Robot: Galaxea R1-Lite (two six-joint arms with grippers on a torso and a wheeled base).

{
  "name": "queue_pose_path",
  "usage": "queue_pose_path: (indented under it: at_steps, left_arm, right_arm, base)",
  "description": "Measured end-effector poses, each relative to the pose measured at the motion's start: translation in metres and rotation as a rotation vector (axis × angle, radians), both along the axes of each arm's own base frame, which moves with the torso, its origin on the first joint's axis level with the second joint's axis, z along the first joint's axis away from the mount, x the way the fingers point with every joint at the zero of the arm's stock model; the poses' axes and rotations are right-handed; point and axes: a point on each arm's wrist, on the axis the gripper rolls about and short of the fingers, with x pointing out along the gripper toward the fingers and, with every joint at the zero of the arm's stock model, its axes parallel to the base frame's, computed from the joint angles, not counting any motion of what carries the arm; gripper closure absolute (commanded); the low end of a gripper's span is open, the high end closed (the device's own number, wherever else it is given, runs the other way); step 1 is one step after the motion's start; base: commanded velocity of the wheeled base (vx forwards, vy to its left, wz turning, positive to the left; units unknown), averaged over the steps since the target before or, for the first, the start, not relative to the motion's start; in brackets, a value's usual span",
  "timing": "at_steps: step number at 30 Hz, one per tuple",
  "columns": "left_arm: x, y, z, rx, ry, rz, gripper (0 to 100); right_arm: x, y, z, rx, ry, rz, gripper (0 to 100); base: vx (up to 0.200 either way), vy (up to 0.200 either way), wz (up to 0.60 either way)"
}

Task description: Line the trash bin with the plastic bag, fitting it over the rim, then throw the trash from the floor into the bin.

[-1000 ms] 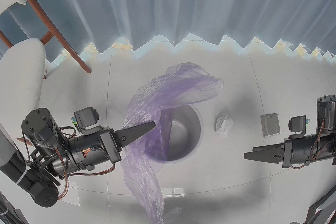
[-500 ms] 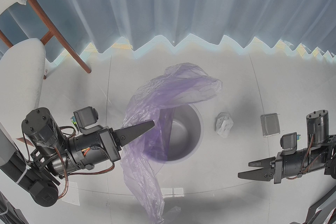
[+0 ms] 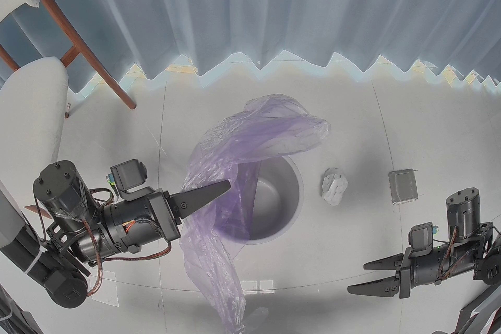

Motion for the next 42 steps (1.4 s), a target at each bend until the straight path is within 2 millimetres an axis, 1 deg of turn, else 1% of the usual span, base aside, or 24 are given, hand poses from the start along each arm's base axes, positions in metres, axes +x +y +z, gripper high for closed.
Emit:
queue_pose_path:
  at_steps: [12,17,23,26,29,35,39,42]
  left_arm:
    - [0.0,0.0,-0.001,0.002,0.003,0.0,100]
    - [0.0,0.0,-0.001,0.002,0.003,0.0,100]
    - [0.001,-0.001,-0.002,0.004,0.009,0.0,100]
    - [0.002,-0.001,-0.003,0.006,0.012,0.001,100]
    - [0.002,-0.001,-0.004,0.007,0.012,0.002,100]
    - [0.003,-0.001,-0.002,0.004,0.007,0.001,100]
    - [0.003,-0.002,-0.001,0.0,0.0,0.0,100]
    - [0.004,-0.003,0.001,-0.004,-0.006,0.002,100]
  right_arm:
    - [-0.01,-0.004,-0.018,-0.063,0.016,0.055,0]
    - [-0.021,-0.006,-0.021,-0.036,0.035,0.119,0]
    - [-0.035,0.002,-0.026,-0.011,0.073,0.243,0]
    - [-0.037,0.007,-0.03,-0.015,0.089,0.277,0]
    - [-0.033,0.012,-0.033,-0.013,0.086,0.297,0]
    - [-0.014,0.028,-0.038,0.032,-0.019,0.317,0]
    - [-0.003,0.037,-0.046,0.055,-0.067,0.325,0]
    - [0.002,0.042,-0.055,0.058,-0.062,0.327,0]
  base:
    - [0.0,0.0,0.0]
    - [0.0,0.0,0.0]
    - [0.0,0.0,0.0]
    - [0.0,0.0,0.0]
    - [0.0,0.0,0.0]
    - [0.0,0.0,0.0]
    - [0.0,0.0,0.0]
    - [0.0,0.0,0.0]
